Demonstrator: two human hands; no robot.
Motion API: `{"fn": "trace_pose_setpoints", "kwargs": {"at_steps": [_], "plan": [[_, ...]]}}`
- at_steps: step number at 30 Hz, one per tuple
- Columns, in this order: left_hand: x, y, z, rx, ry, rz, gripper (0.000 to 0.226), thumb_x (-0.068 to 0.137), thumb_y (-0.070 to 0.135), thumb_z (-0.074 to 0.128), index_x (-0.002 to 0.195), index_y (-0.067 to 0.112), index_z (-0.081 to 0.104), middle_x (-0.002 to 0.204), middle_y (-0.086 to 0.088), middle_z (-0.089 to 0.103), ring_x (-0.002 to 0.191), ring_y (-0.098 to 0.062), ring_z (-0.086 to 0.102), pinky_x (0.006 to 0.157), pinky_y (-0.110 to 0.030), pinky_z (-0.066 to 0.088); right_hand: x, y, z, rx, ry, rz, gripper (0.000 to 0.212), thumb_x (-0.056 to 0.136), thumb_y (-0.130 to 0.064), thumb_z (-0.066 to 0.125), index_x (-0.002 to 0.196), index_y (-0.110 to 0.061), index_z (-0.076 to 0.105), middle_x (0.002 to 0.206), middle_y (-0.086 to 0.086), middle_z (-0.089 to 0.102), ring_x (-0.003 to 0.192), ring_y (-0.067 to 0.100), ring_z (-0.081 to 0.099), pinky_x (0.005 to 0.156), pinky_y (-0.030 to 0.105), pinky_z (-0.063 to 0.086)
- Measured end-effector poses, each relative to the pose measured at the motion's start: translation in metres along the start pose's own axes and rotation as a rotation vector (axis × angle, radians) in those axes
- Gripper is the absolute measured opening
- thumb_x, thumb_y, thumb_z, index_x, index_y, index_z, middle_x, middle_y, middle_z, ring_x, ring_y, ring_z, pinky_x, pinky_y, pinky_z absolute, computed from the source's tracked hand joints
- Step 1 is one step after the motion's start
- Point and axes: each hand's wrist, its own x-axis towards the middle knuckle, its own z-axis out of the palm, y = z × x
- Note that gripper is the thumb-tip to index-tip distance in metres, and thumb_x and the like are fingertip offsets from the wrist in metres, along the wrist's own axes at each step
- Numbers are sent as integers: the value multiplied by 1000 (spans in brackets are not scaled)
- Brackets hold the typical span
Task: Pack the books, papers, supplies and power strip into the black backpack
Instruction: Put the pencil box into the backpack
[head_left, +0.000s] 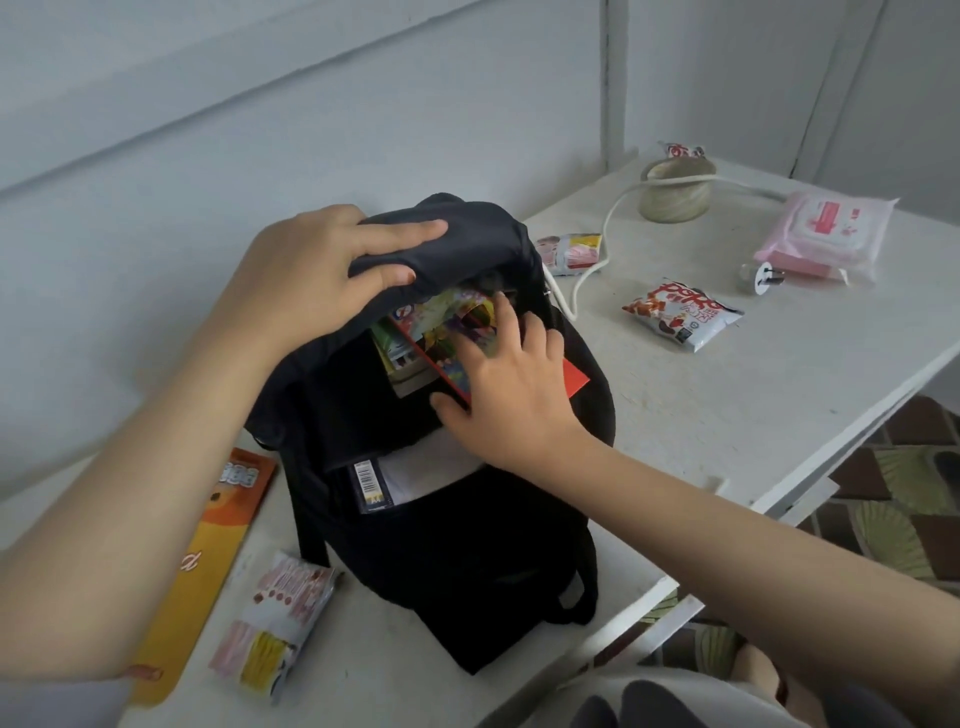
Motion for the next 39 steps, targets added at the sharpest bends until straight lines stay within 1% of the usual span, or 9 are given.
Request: {"fn": "trace_pose_setpoints", "kwargs": {"at_steps": [3, 7, 12, 15, 19, 21, 26, 30, 39], "plan": [[0, 1, 0, 2, -1, -9, 42, 91, 35, 58, 126, 55, 44, 73, -3, 48, 68, -19, 46, 62, -31, 33, -15, 6, -6, -15, -70, -67, 75, 84, -57, 49, 147, -26, 22, 155, 26, -6, 141, 47, 1, 113, 56, 3], [0, 3, 0, -4, -4, -11, 43, 91, 33, 58, 125, 54, 43, 72, -2, 47, 67, -18, 44, 62, -30, 31, -34, 16, -16, -53, -138, -122, 77, 82, -45, 54, 147, -27, 15, 153, 30, -1, 139, 46, 10, 111, 52, 13], [-1, 7, -1, -9, -1, -14, 43, 90, 34, 57, 125, 54, 42, 71, -1, 46, 68, -18, 44, 62, -30, 30, -28, 20, -18, 7, -145, -172, 68, 87, -46, 55, 146, -27, 27, 154, 25, 12, 136, 45, 17, 110, 47, 19], [-2, 10, -3, -13, 3, -21, 44, 90, 35, 57, 125, 55, 41, 72, -2, 46, 68, -17, 43, 62, -30, 30, -8, 18, -12, 68, -124, -135, 65, 84, -49, 61, 135, -12, 45, 152, 25, 21, 137, 44, 20, 112, 46, 20], [-6, 12, -2, -16, 18, -31, 45, 90, 34, 58, 126, 54, 40, 68, 4, 40, 66, -16, 41, 63, -29, 29, 12, 17, 0, 40, -77, -109, 53, 73, -44, 73, 106, -3, 66, 123, 29, 57, 117, 49, 50, 98, 52, 39], [-9, 12, 0, -23, 28, -45, 45, 90, 33, 58, 126, 53, 41, 66, 8, 36, 66, -15, 39, 63, -28, 28, 9, 15, 3, 41, -68, -116, 53, 77, -49, 62, 110, -8, 67, 121, 25, 60, 116, 46, 51, 99, 51, 38], [-13, 13, 2, -6, 39, -50, 45, 90, 33, 58, 127, 52, 40, 66, 11, 34, 66, -15, 38, 62, -28, 26, -24, 13, 6, -5, -64, -147, 70, 90, -57, 30, 145, -13, 34, 148, 21, 35, 140, 38, 26, 115, 50, 8], [-12, 13, 1, -7, 54, -40, 45, 90, 32, 60, 126, 52, 41, 65, 11, 33, 65, -14, 37, 60, -28, 27, -23, 17, 13, -28, -128, -175, 75, 93, -60, 9, 152, -14, 3, 159, 10, 2, 146, 25, -7, 113, 48, -16], [-8, 16, 3, -7, 54, -29, 45, 90, 31, 60, 125, 52, 42, 64, 10, 32, 64, -14, 38, 61, -28, 28, 15, 8, 23, -64, -171, -140, 68, 97, -55, 14, 152, -16, 0, 160, 6, -1, 146, 22, -9, 108, 51, -22]]}}
